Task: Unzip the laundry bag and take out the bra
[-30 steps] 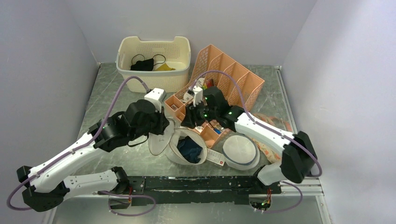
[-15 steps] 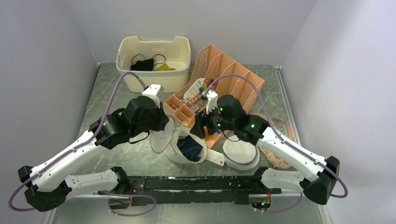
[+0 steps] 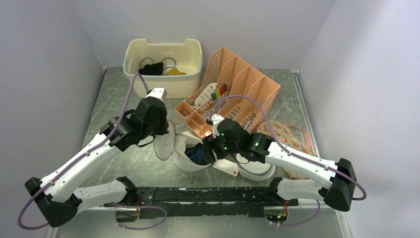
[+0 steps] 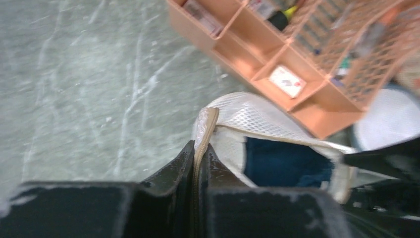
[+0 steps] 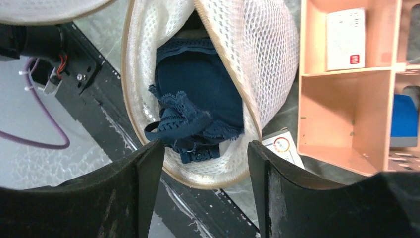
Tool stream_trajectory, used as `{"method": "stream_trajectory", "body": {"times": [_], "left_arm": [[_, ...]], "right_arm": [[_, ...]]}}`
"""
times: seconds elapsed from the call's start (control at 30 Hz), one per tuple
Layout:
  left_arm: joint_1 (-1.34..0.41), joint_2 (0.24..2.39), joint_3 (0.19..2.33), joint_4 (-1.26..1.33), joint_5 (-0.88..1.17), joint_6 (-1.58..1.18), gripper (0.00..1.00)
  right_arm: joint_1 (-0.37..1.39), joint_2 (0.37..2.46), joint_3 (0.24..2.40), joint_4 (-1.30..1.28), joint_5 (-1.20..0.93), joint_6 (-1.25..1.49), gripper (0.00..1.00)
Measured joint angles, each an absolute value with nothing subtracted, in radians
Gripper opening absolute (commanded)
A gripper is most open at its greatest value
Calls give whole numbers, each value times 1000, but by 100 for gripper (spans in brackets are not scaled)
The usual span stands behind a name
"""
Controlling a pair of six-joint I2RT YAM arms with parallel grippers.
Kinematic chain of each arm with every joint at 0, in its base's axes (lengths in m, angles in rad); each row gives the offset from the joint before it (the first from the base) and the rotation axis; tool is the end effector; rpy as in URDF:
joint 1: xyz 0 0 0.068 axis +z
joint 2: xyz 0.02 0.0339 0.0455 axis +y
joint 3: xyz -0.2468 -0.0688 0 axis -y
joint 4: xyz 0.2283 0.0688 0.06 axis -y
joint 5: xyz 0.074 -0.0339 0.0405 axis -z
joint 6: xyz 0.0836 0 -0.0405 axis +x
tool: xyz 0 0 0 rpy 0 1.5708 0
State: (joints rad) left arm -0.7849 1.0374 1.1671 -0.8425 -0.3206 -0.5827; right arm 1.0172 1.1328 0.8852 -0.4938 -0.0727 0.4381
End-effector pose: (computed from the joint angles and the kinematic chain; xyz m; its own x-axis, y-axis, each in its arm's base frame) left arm 0.1807 -0.1433 0.3148 -0.6626 -0.0763 -0.7451 0.1646 0.9556 -0.2442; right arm 0.1354 0.2307 0.2329 -0.6934 -0.3171 -0.6471 -0.6432 0.6773 0.3573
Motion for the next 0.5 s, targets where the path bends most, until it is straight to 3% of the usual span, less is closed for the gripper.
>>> {"method": "stream_trajectory", "body": {"times": [0.17, 0.23, 0.33, 0.5], "left_arm": [[-752, 1090, 1135, -916, -400, -559, 71], [-751, 1120, 1135, -944, -422, -559, 83], [-751, 1140, 1135, -969, -439, -568, 90], [-751, 1142, 1135, -1001, -454, -580, 91]], "right_arm": [[1017, 1128, 885, -487, -25, 447, 63], [1017, 1128, 885, -480, -14, 451, 63], [1018, 1128, 885, -464, 2, 457, 64], [1017, 1127, 885, -448, 28, 469, 64]]}}
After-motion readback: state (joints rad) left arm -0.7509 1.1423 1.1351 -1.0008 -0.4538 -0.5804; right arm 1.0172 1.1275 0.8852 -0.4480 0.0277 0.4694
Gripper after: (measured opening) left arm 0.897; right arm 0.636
